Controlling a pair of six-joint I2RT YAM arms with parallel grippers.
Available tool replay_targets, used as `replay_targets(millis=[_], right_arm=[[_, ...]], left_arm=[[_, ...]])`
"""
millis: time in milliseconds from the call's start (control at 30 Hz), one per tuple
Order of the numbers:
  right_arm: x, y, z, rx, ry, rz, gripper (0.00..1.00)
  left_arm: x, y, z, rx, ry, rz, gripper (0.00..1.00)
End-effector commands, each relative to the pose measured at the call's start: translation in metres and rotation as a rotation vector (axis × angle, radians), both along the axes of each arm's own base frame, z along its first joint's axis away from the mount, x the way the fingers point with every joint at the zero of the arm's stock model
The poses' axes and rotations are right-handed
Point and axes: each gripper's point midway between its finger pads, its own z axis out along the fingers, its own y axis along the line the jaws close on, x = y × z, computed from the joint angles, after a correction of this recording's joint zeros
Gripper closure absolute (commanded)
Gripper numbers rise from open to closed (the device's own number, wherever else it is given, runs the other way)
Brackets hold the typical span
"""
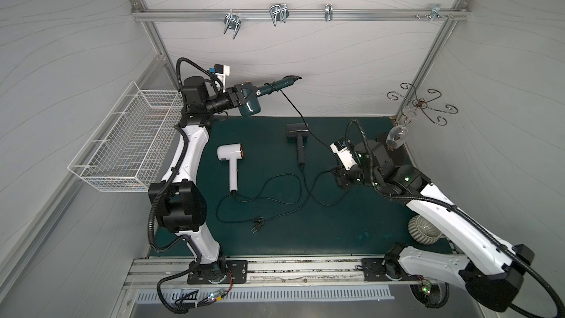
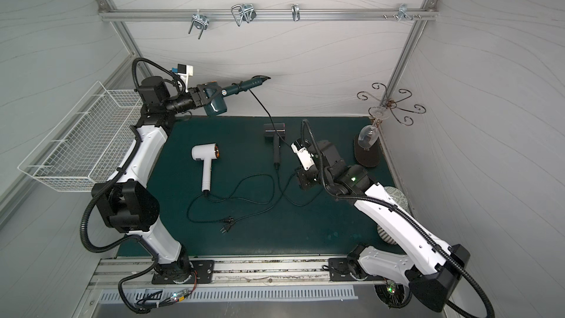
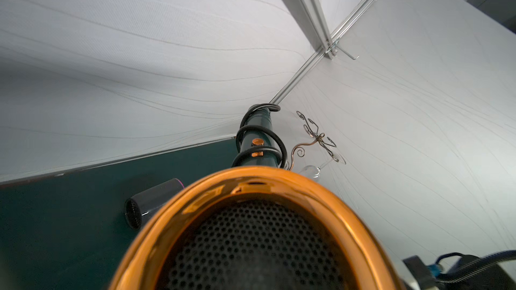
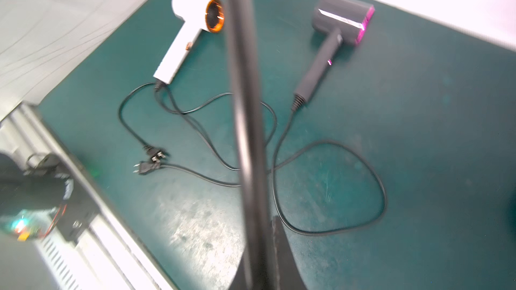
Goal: Wrap the cord around the hair dryer
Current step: Wrap the power cord around the hair dryer.
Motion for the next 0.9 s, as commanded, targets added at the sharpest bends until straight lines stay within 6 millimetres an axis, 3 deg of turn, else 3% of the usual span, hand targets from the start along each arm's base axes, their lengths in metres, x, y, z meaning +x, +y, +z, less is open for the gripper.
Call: replay_targets(millis=[0,133,333,633,867], right_arm=[[-0.013,-0.009,0.011,-0.14,-0.039,0.077,1.0],[-0.02,-0.006,0.034,-0.196,-0.096,0.15,1.0],[-0.015,0.003,0.073,-0.256,-0.218,0.24,1.0],[0.021,0.011,0.14,-0.339,-0.489,0.239,1.0],[0.065,0.014,0.18,-0.309,-0.62,0.181,1.0]], left_arm=[[-0.002,-0.009,0.011,0.096,-0.096,0.001,1.0],[0.001,-0.017,-0.014,0.129,-0.052,-0.012,1.0],[-0.012,-0.047,-0.041,0.189,-0.014,-0.072,1.0],[-0.049,-0.083,-0.076,0.195,0.044,-0.176,1.0],[-0.09,-0.12,-0.09,0.165,0.063,-0.319,1.0]])
